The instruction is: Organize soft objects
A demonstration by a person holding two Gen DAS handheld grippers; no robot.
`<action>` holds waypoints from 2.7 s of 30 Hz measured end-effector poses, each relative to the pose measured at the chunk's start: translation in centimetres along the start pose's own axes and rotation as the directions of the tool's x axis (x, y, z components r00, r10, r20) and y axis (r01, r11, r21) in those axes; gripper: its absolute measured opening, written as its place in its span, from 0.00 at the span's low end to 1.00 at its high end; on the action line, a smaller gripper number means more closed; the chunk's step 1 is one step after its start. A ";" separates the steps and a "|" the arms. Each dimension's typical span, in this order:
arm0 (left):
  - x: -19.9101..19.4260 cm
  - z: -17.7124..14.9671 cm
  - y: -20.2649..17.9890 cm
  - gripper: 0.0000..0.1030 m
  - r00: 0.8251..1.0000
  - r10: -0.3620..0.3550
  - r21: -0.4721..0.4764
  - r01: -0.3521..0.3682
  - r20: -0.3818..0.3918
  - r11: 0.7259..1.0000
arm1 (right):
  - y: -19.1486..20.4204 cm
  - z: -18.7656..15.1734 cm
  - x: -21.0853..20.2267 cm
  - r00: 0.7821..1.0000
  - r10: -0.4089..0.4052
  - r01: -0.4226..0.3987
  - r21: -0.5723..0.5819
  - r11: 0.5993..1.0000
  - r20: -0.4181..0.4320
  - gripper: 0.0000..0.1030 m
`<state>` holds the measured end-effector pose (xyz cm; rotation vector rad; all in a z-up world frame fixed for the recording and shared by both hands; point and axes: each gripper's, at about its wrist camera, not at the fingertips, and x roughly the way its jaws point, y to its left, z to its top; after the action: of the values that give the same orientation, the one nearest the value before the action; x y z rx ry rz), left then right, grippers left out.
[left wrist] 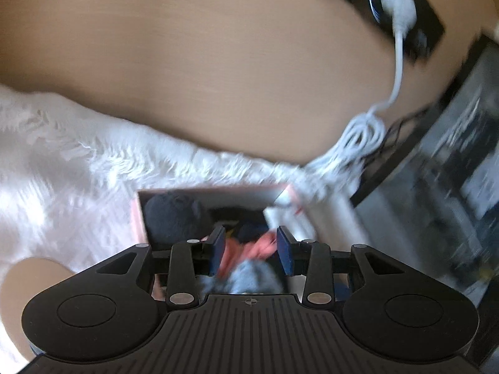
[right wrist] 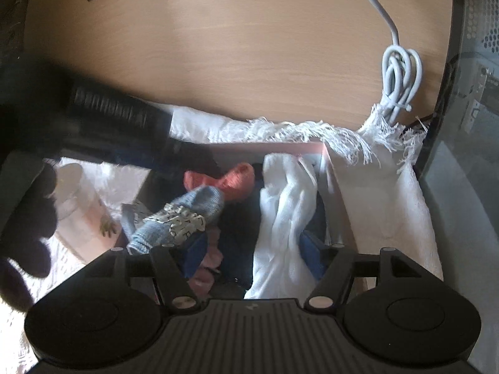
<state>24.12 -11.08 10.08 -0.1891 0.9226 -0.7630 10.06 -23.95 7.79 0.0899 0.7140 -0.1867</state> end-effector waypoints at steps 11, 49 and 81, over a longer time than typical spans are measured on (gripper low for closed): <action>2.7 -1.2 -0.7 0.34 0.975 0.114 0.091 -0.098 -0.192 0.991 | 1.5 0.1 0.2 0.999 0.046 -0.046 -0.065 0.997 -0.002 0.64; -8.8 -6.1 -2.3 0.47 0.938 0.206 0.005 -0.216 0.280 0.976 | 5.7 -6.8 -5.3 1.000 -0.012 0.011 -0.150 0.989 -0.009 0.86; -10.1 -26.1 -4.0 0.55 0.663 0.723 -0.177 -0.701 0.196 0.691 | 6.4 -11.3 0.1 0.968 0.242 -0.249 -0.267 0.931 -0.060 1.00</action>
<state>-1.89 -2.97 2.56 0.0165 0.6966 0.0500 4.20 -16.08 -0.65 -0.0822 0.7421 0.1544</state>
